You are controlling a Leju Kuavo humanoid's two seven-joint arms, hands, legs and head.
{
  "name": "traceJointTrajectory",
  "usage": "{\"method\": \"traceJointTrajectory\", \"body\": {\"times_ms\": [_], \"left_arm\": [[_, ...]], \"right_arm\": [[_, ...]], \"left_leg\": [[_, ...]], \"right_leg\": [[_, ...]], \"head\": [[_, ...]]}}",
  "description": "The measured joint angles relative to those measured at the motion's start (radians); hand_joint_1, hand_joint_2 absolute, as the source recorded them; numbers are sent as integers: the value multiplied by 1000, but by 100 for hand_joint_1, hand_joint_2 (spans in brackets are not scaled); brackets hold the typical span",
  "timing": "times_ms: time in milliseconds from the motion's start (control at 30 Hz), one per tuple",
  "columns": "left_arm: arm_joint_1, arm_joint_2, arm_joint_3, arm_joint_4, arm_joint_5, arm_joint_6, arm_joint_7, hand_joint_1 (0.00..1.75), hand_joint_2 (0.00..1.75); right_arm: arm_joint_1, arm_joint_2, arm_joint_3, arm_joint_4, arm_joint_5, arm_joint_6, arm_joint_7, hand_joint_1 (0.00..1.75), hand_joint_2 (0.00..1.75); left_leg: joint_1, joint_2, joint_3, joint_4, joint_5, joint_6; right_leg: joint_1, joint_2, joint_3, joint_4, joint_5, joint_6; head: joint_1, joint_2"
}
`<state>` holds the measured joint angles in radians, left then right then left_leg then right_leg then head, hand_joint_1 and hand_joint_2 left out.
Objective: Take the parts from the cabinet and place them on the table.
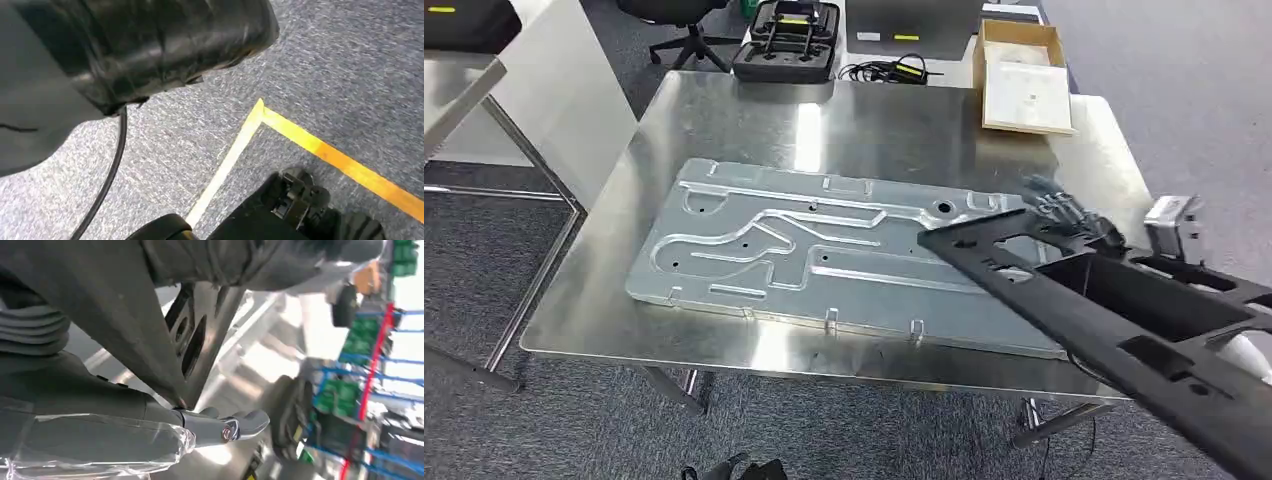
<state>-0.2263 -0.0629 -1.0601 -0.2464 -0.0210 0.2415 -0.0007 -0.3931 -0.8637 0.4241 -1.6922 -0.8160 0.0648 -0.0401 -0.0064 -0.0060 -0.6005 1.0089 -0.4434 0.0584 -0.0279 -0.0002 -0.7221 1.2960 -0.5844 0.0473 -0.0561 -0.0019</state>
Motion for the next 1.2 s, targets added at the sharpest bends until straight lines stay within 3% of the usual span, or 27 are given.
{"method": "traceJointTrajectory", "body": {"times_ms": [33,67,167,200,233,300,333,367,400,433,500,533,567,600,667,700,733,833,867,900,933,1000,1033,1067,1133,1167,1200], "left_arm": [[3,0,3,0,0,2,6,0,0],[6,1,5,0,0,5,10,0,0],[10,2,8,0,0,11,15,0,0],[10,3,8,0,0,13,15,0,0],[8,3,8,0,0,13,16,0,0],[11,3,9,0,0,14,17,0,0],[12,3,10,0,-1,14,19,0,0],[12,5,13,0,-2,14,23,0,0],[14,6,15,0,-3,14,27,0,0],[14,6,15,0,-7,13,29,0,0],[16,6,15,0,-21,-2,35,0,0],[18,6,15,0,-26,-14,39,0,0],[20,6,14,0,-31,-22,41,0,0],[20,6,15,0,-34,-30,43,0,0],[16,6,15,0,-38,-35,44,0,0],[14,7,15,0,-39,-35,44,0,0],[11,9,15,0,-39,-36,45,0,0],[12,9,15,0,-39,-39,45,0,0],[12,9,14,0,-39,-40,44,0,0],[12,10,14,0,-39,-41,43,0,0],[11,10,15,0,-39,-41,41,0,0],[9,9,15,0,-39,-43,32,0,0],[10,8,15,0,-39,-45,28,0,0],[12,7,15,0,-39,-48,27,0,0],[14,6,15,0,-39,-52,26,0,0],[14,6,15,0,-39,-53,26,0,0],[13,5,15,0,-39,-53,27,0,0]], "right_arm": [[6,0,-15,-2,-4,-5,0,0,0],[10,0,-37,-6,-11,-13,5,0,0],[10,0,-94,-15,-17,-22,14,0,0],[10,0,-114,-16,-17,-26,15,0,0],[8,2,-125,-19,-18,-27,17,0,0],[15,1,-132,-23,-17,-31,19,0,0],[20,2,-138,-23,-16,-36,19,0,0],[22,3,-146,-24,-16,-39,20,0,0],[22,4,-157,-24,-15,-47,22,0,0],[22,7,-172,-24,-14,-56,23,0,0],[23,14,-196,-24,-14,-67,26,0,0],[23,19,-202,-24,-14,-68,28,0,0],[24,22,-203,-24,-14,-67,29,0,0],[26,28,-205,-24,-14,-65,31,0,0],[28,35,-209,-27,-14,-64,31,0,0],[28,37,-213,-31,-13,-64,31,0,0],[27,40,-219,-32,-13,-64,31,0,0],[30,50,-223,-32,-12,-65,33,0,0],[30,50,-225,-32,-11,-65,34,0,0],[31,52,-228,-32,-11,-65,35,0,0],[29,53,-231,-32,-11,-65,35,0,0],[27,59,-235,-32,-14,-65,35,0,0],[29,62,-235,-31,-17,-63,39,0,0],[29,66,-235,-28,-18,-61,40,0,0],[28,68,-235,-25,-20,-56,40,0,0],[25,68,-235,-24,-22,-52,41,0,0],[22,69,-235,-22,-24,-47,42,0,0]], "left_leg": [[-2,0,0,2,-1,2],[-2,0,0,4,-2,2],[-3,-1,0,20,-12,-2],[-3,-1,-2,23,-15,-5],[-11,-1,-10,32,-18,-11],[-10,-1,-13,29,-13,-18],[-10,-1,-13,26,-11,-21],[-12,-1,-17,31,-16,-24],[-10,-1,-24,51,-34,-33],[-8,0,-45,97,-65,-42],[-1,0,-119,253,-136,-51],[0,0,-150,316,-154,-52],[0,0,-160,331,-148,-51],[0,0,-147,300,-119,-48],[-2,0,-66,128,-28,-34],[-5,-2,-26,44,-2,-23],[-9,0,-14,28,-15,-21],[-14,0,-17,22,-8,-16],[-11,1,-13,8,-2,-9],[-5,4,-2,-8,9,-4],[-5,3,1,-16,12,2],[-6,3,0,-15,12,6],[-7,3,0,-14,11,7],[-7,3,-1,-12,10,8],[-6,3,-1,-8,8,7],[-4,2,-1,0,2,2],[-3,1,-2,11,-4,-2]], "right_leg": [[0,0,-17,35,-1,0],[0,0,-10,19,21,0],[-1,-2,107,-210,141,-3],[2,-4,123,-237,114,-7],[8,-3,119,-251,119,-10],[9,2,117,-245,123,-18],[8,3,116,-245,125,-23],[-4,3,116,-251,129,-30],[-3,2,118,-251,130,-31],[-4,1,118,-251,130,-35],[-4,0,117,-251,129,-38],[-3,0,116,-250,129,-39],[-3,0,117,-250,129,-39],[-2,1,117,-250,129,-39],[1,4,119,-251,129,-38],[0,4,120,-251,128,-38],[5,4,118,-252,128,-34],[-1,5,119,-261,133,-18],[2,4,122,-264,134,-9],[-3,2,118,-253,123,-8],[1,1,104,-224,100,-6],[1,3,39,-80,27,-2],[0,3,4,-10,4,2],[-1,2,-16,27,0,4],[-2,1,3,-19,45,7],[-4,1,57,-126,106,10],[-7,-2,101,-211,145,13]], "head": [[0,0],[0,0],[1,0],[0,0],[2,0],[0,0],[0,0],[0,0],[0,0],[-8,0],[-7,0],[-8,0],[-7,0],[-8,0],[-8,0],[-8,0],[-5,0],[-6,0],[-6,0],[-5,0],[-2,0],[0,0],[0,0],[0,0],[0,0],[0,0],[1,0]]}}
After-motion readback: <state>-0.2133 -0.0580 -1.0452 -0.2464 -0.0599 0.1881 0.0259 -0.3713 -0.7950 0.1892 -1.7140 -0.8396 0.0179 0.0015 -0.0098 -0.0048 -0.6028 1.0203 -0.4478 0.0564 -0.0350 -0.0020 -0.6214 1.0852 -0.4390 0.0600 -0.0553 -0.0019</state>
